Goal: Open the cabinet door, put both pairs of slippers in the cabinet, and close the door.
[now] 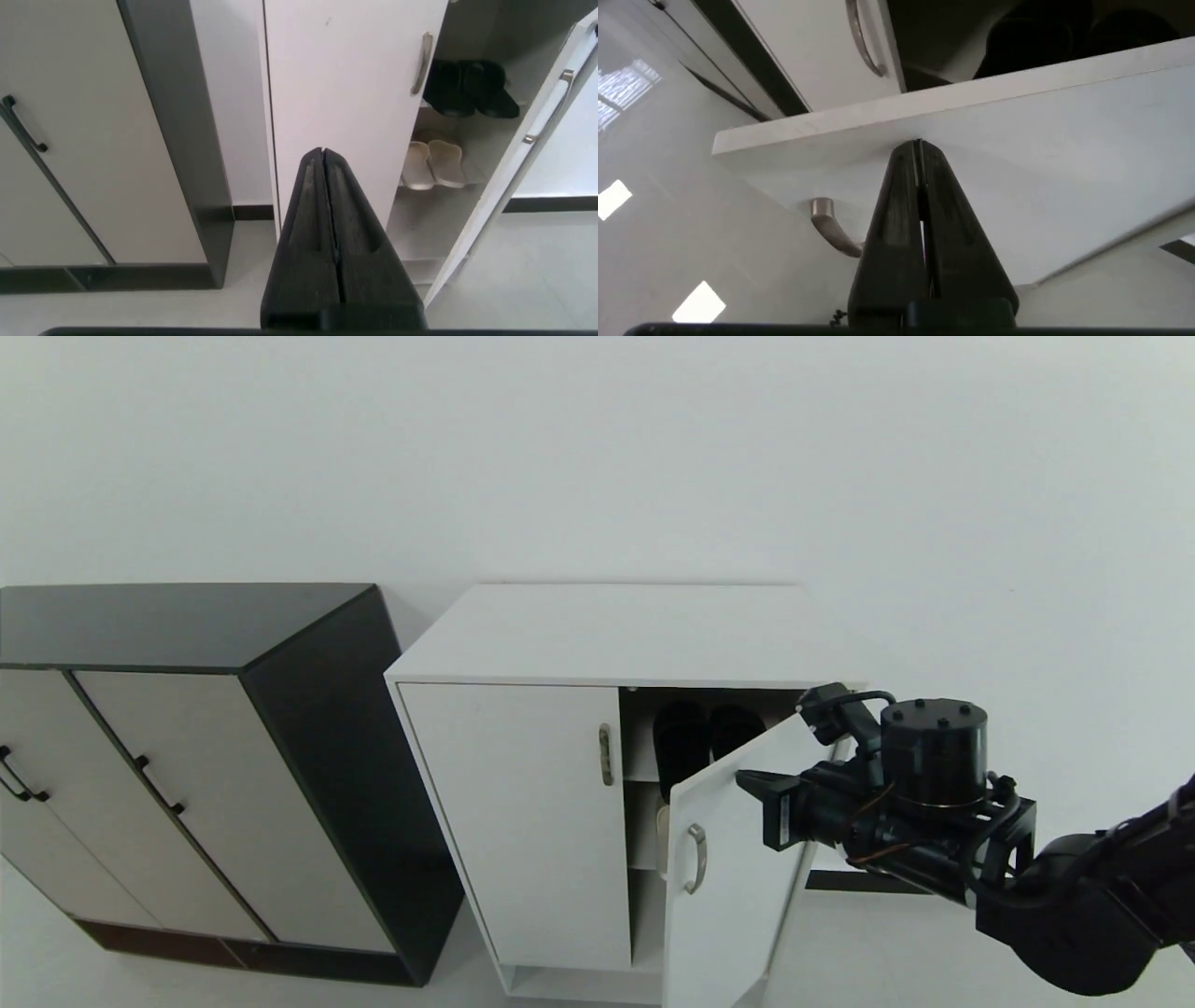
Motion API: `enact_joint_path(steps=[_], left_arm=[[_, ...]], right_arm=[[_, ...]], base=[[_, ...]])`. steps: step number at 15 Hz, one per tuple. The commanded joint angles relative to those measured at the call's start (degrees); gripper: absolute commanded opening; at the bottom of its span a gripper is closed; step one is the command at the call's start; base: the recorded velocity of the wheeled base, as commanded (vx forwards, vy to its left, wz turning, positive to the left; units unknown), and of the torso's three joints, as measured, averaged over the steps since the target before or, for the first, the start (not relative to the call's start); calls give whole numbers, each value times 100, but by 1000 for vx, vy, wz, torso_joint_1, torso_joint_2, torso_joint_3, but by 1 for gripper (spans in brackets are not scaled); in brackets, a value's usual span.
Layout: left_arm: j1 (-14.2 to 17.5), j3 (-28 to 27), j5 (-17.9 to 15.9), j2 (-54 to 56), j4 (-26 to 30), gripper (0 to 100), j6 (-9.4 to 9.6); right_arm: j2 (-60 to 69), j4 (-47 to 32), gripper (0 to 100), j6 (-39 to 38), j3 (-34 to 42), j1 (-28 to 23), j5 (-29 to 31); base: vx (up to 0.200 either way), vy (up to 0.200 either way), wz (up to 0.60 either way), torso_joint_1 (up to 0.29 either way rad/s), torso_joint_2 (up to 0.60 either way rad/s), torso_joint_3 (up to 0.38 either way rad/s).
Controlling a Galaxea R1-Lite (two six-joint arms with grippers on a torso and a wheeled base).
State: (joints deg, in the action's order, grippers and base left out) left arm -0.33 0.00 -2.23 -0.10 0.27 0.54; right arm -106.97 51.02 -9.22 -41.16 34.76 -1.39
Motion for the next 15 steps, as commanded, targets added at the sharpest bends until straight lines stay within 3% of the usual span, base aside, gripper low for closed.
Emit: enact_joint_path(steps=[1,15], left_arm=[[-2,0,3,1,0,0,-1],[-2,0,3,1,-9,0,-10]], right_arm=[[-333,13,0,8,-200,-30,7],[-1291,-30,0,16,-1720,-549,16]], base=[[0,0,0,0,0,0],[0,0,0,0,0,0]])
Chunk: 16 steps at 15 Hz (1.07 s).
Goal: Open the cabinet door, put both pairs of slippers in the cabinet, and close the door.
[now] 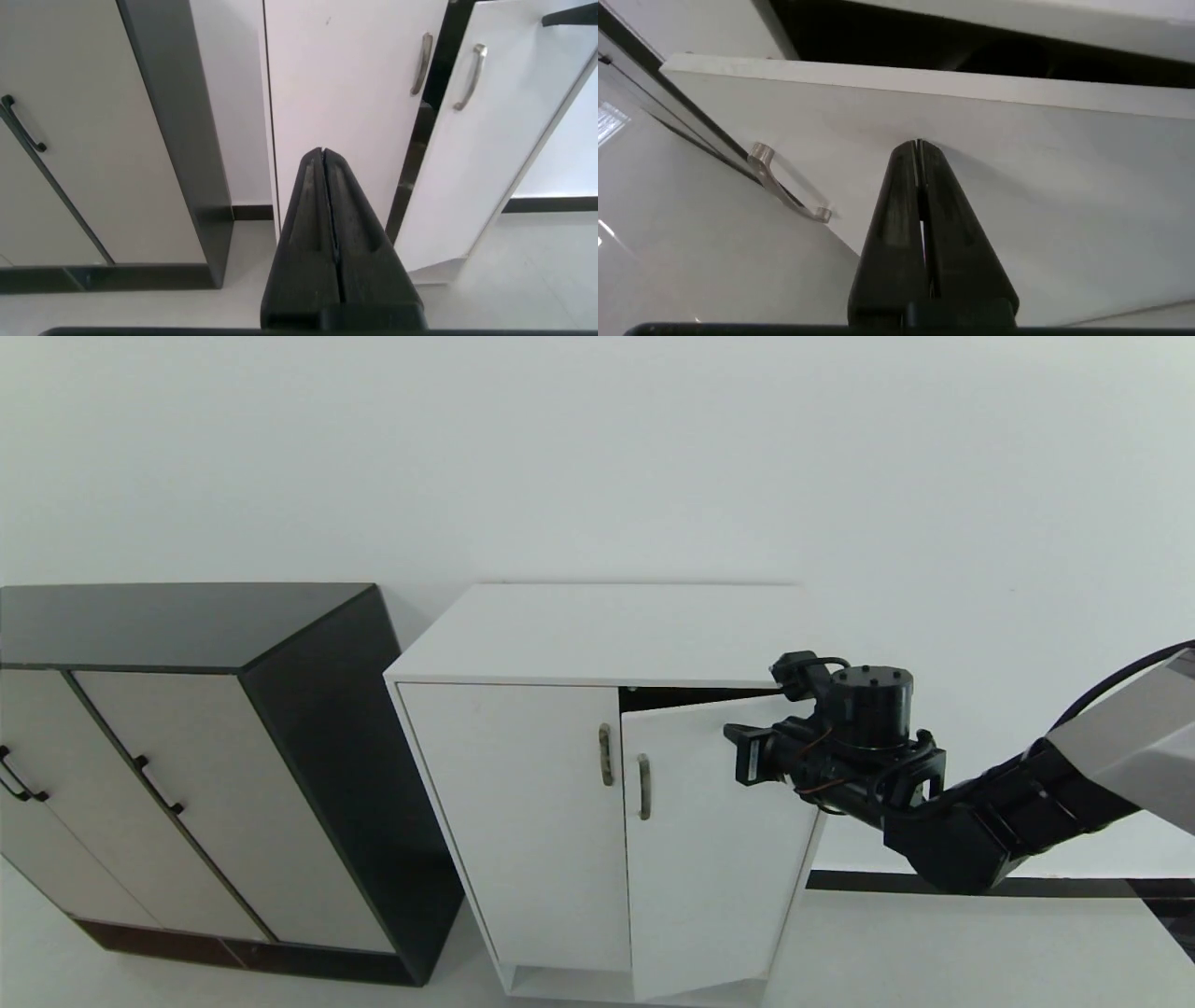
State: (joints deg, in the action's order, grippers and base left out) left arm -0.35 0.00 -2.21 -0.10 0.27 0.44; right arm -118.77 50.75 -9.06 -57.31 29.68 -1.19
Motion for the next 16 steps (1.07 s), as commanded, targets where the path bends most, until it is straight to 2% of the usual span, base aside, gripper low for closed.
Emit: enact_joint_path(steps=[1,7,16], left_arm=[[0,0,1,1,-9,0,0],[0,0,1,1,0,0,0],[0,0,1,1,0,0,0]], right_arm=[[-164,-12,0,0,-202,-77,-4],[-489,-12,0,18,-562,-217,-4],[-550,-4,0,18,-632,-305,-4]], base=[[0,0,0,0,0,0],[0,0,0,0,0,0],[0,0,0,0,0,0]])
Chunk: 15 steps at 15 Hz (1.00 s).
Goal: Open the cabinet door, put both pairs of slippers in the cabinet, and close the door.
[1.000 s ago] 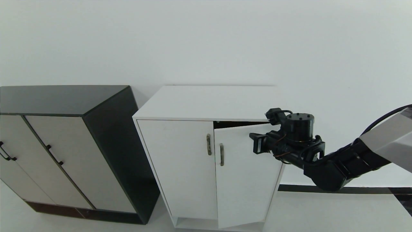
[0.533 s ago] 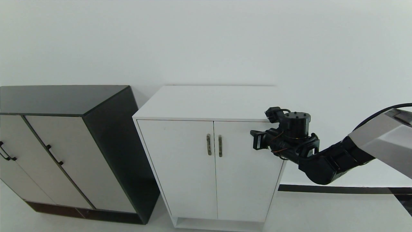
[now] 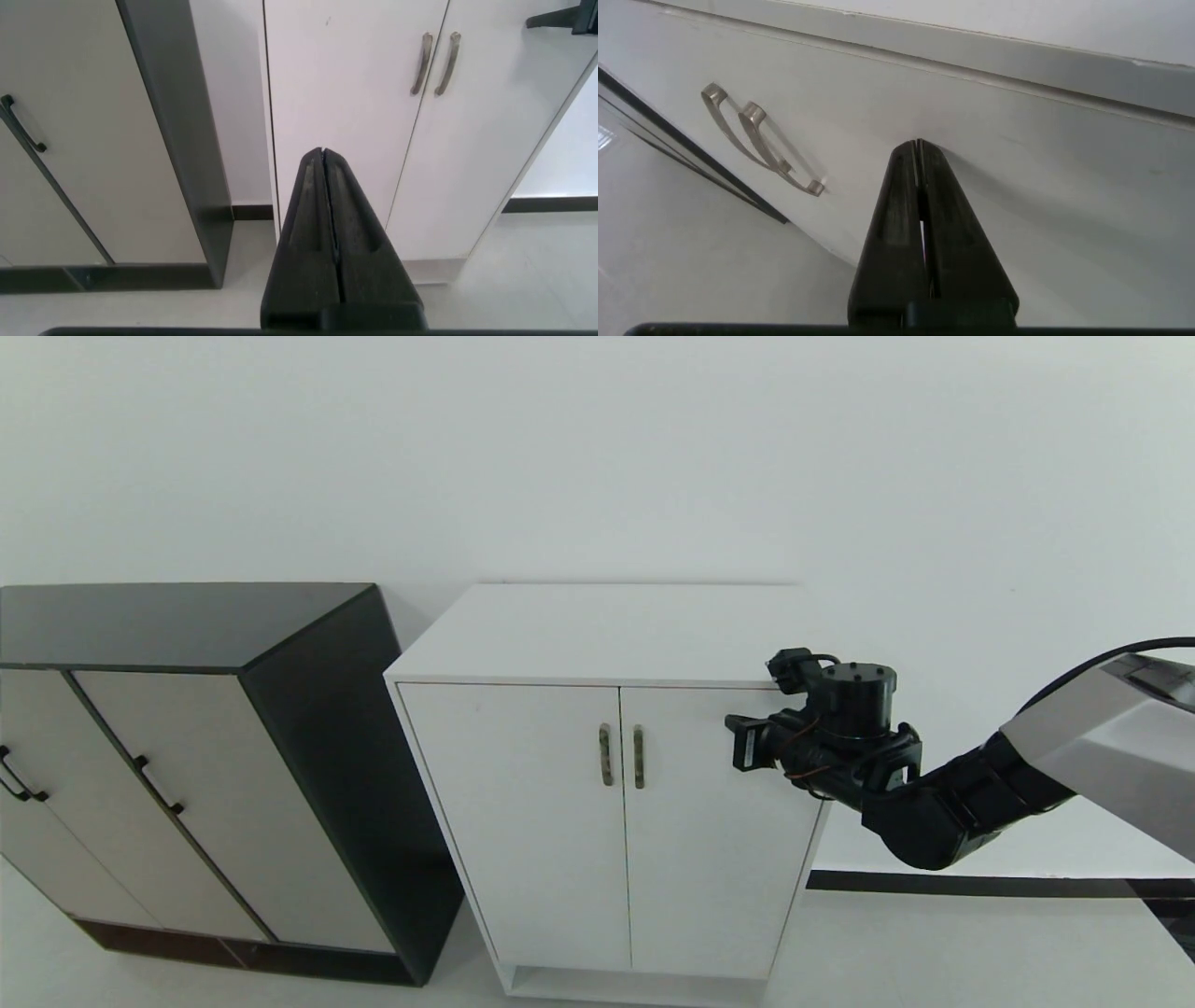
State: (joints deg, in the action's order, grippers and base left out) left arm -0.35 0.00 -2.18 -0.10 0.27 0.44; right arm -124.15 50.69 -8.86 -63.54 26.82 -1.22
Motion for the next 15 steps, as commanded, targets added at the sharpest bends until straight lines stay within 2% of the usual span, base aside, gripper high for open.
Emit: enact_joint_path(steps=[1,11,14,15], left_arm=[[0,0,-2,1,0,0,0],[0,0,-2,1,0,0,0],[0,0,-2,1,0,0,0],[0,0,-2,1,0,0,0]], right_arm=[[-13,2,0,-1,-10,-19,-1],[-48,20,0,-1,-10,-54,8],[-4,46,0,-1,175,-63,25],[128,152,0,7,447,-63,52]], base=[[0,0,0,0,0,0],[0,0,0,0,0,0],[0,0,0,0,0,0],[0,0,0,0,0,0]])
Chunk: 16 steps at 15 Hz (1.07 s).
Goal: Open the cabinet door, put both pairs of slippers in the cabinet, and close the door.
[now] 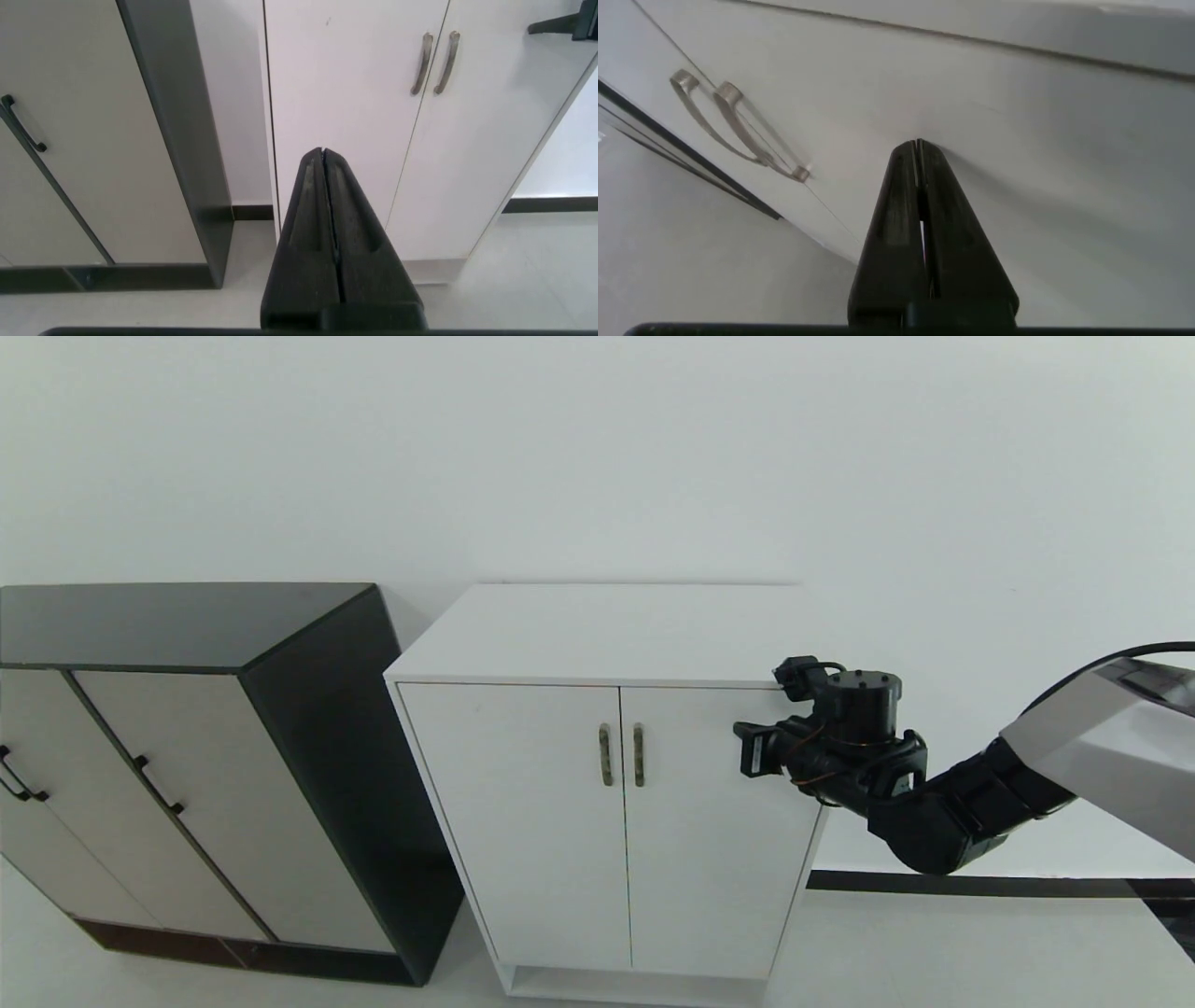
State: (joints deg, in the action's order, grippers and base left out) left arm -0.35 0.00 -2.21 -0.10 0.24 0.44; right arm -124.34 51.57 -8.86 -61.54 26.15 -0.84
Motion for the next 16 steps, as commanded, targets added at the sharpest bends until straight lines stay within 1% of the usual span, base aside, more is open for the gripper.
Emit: enact_joint_path(steps=[1,2,5,7,8,9,13,15,16], left_arm=[[0,0,1,1,2,0,0],[0,0,1,1,2,0,0],[0,0,1,1,2,0,0],[0,0,1,1,2,0,0],[0,0,1,1,2,0,0],[0,0,1,1,2,0,-9],[0,0,1,1,2,0,0],[0,0,1,1,2,0,0],[0,0,1,1,2,0,0]], right_arm=[[270,170,0,7,494,4,23],[429,213,0,25,722,-5,23],[1255,266,0,315,2005,-136,67],[1791,433,0,324,2911,-303,339],[1896,451,0,324,3122,-356,436],[2274,451,0,385,3798,-585,629],[3329,468,0,596,5380,-1279,638],[3847,468,0,834,5952,-1472,620],[4428,161,0,860,6154,-1551,603]], base=[[0,0,0,0,0,0],[0,0,0,0,0,0],[0,0,0,0,0,0],[0,0,0,0,0,0],[0,0,0,0,0,0],[0,0,0,0,0,0],[0,0,0,0,0,0],[0,0,0,0,0,0],[0,0,0,0,0,0]])
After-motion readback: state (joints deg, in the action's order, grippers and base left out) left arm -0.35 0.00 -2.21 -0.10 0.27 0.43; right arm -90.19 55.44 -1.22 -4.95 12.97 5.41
